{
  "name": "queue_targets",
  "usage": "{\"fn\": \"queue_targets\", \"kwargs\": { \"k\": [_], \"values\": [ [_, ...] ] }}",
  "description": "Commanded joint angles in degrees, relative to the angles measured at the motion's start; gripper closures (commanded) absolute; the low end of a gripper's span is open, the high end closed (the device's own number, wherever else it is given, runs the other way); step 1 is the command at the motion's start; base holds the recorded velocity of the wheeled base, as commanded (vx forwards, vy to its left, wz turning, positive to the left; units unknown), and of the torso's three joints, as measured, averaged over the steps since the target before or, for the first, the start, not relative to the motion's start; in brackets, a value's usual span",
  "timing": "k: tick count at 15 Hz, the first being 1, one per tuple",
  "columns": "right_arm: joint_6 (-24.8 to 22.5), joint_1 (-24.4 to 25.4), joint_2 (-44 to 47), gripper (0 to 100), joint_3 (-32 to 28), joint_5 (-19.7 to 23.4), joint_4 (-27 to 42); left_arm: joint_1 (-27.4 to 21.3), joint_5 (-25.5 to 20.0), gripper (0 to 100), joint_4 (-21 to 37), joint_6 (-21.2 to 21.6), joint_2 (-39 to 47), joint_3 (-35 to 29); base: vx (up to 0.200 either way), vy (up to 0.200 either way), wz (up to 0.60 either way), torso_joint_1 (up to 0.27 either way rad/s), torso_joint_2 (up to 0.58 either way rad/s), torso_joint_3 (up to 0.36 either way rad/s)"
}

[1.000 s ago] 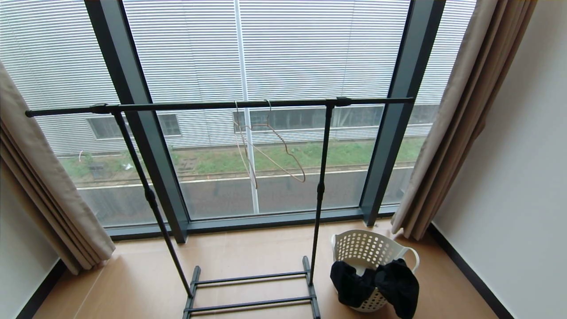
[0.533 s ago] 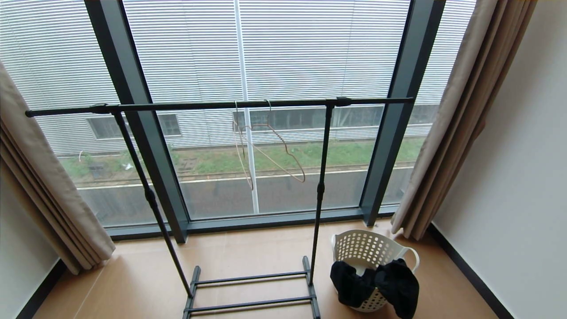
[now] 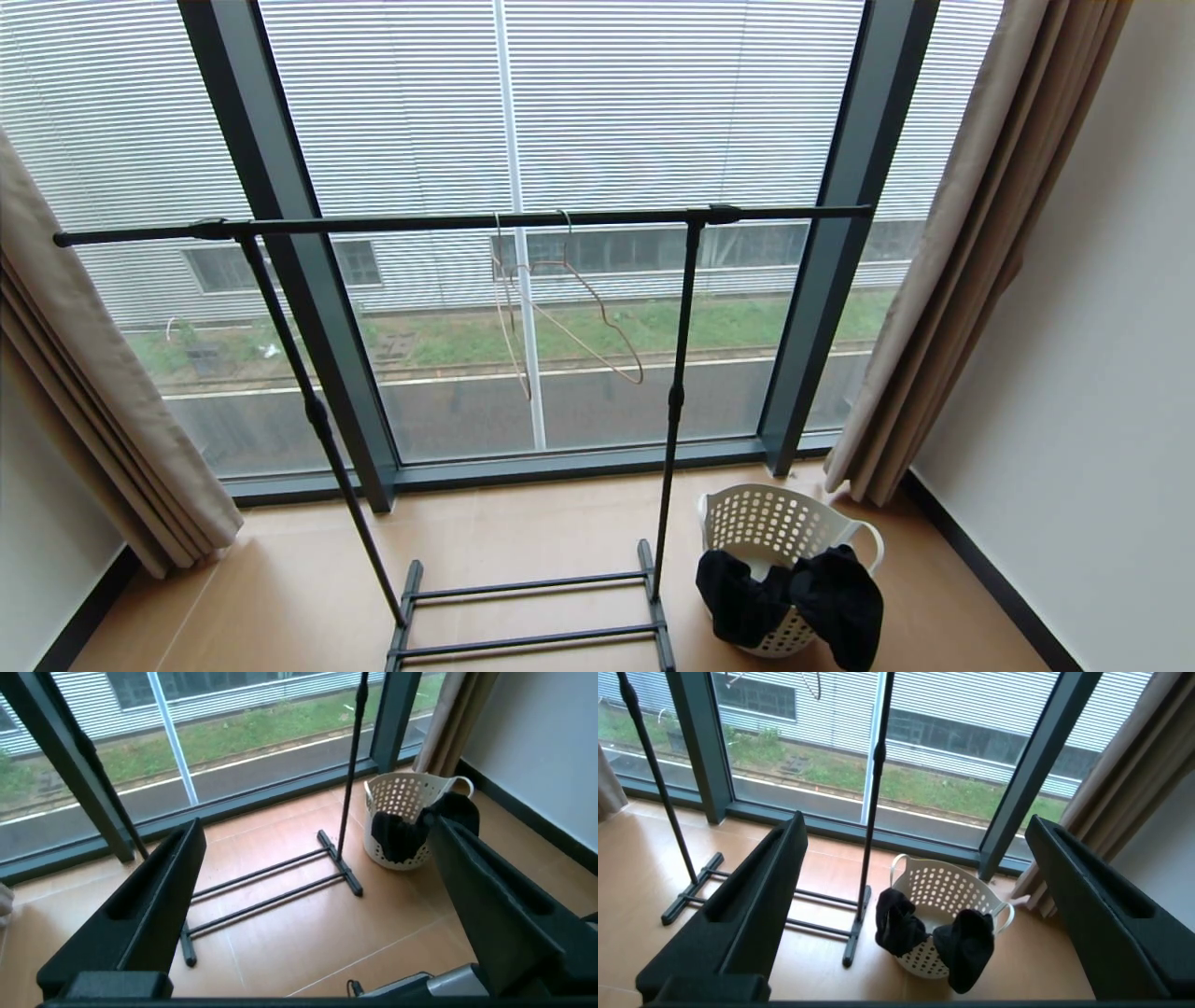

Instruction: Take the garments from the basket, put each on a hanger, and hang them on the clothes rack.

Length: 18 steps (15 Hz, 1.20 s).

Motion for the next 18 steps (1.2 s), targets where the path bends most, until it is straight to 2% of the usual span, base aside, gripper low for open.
{"fn": "queue_targets", "kwargs": {
  "k": [1, 3, 6, 16, 18],
  "values": [
    [-0.3, 0.0, 0.0, 0, 0.0, 0.0, 0.1, -0.1, -0.4, 0, 0.2, -0.8, 0.0, 0.0, 0.000, 0.000, 0.00, 0.000, 0.00, 0.000],
    [-0.3, 0.0, 0.0, 0, 0.0, 0.0, 0.1, -0.1, -0.7, 0, 0.1, -3.4, 0.0, -0.1, 0.000, 0.000, 0.00, 0.000, 0.00, 0.000],
    [-0.3, 0.0, 0.0, 0, 0.0, 0.0, 0.1, 0.0, -0.4, 0, 0.1, -3.9, 0.0, -0.1, 0.000, 0.000, 0.00, -0.075, 0.17, 0.094],
    [-0.3, 0.0, 0.0, 0, 0.0, 0.0, 0.1, 0.0, -0.4, 0, 0.1, -4.3, 0.0, -0.1, 0.000, 0.000, 0.00, -0.157, 0.36, 0.197],
    [-0.3, 0.0, 0.0, 0, 0.0, 0.0, 0.1, 0.0, -0.5, 0, 0.0, -5.5, 0.0, -0.1, 0.000, 0.000, 0.00, -0.171, 0.40, 0.224]
  ]
}}
